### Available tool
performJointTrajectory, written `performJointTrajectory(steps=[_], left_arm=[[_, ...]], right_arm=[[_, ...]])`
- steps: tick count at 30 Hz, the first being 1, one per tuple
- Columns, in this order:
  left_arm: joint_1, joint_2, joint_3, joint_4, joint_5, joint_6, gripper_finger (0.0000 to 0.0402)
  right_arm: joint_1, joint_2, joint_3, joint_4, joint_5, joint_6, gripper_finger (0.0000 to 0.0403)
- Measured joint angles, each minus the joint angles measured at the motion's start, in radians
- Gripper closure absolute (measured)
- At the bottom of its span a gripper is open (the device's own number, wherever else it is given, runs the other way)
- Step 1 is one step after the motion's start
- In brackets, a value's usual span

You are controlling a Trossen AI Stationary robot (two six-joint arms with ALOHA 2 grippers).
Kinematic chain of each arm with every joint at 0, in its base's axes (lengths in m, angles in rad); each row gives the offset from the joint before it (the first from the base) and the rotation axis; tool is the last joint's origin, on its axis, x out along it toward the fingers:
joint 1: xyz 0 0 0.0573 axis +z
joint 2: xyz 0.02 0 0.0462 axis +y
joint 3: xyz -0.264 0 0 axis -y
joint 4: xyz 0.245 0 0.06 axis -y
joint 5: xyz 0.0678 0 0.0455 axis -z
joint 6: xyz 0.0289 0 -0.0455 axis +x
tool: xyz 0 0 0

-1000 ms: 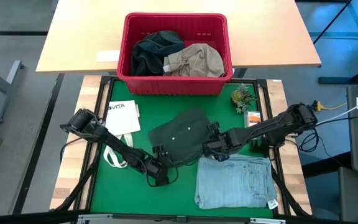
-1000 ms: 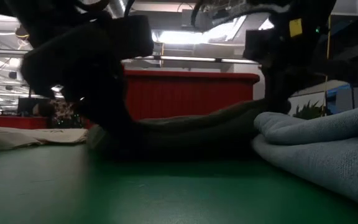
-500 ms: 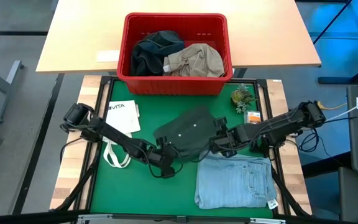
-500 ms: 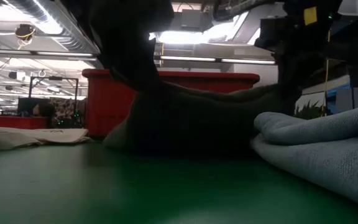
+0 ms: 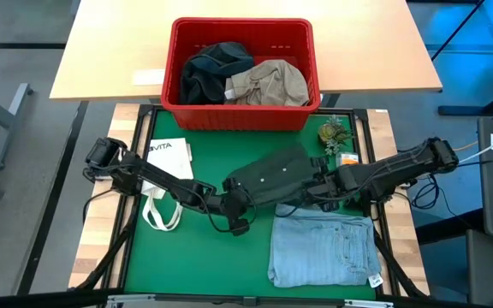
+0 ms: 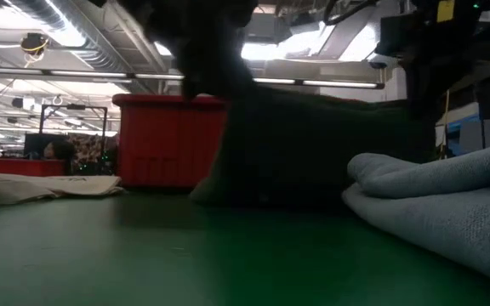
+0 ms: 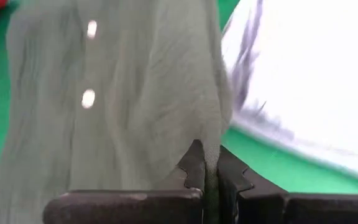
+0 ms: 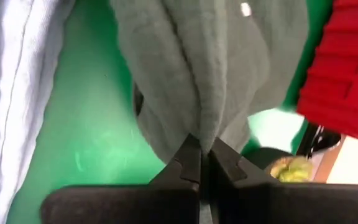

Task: Fold Laundry from Bin
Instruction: Stack the green shirt on top of the light blue jeans

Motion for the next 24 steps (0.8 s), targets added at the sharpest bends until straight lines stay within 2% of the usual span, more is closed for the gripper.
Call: performJointTrajectory(steps=[5, 13, 17, 24], left_arm=[[0.042, 0.018, -0.001, 0.149, 0.041, 0.053, 0.0401], [0.071, 0.017, 0.000, 0.249, 0.105, 0.062, 0.0401], [0.060, 0.017, -0.001, 0.265, 0.106, 0.062, 0.0401], [0.041, 0.035, 0.000, 0.390, 0.110, 0.063, 0.0401]], right_arm=[[0.000, -0.050, 0.000, -0.090, -0.008, 0.068, 0.0400], [0.025, -0.100, 0.000, -0.196, -0.119, 0.156, 0.0400], [0.097, -0.118, 0.000, -0.200, -0.153, 0.205, 0.0400], [0.248, -0.122, 0.000, -0.255, -0.167, 0.368, 0.0400]])
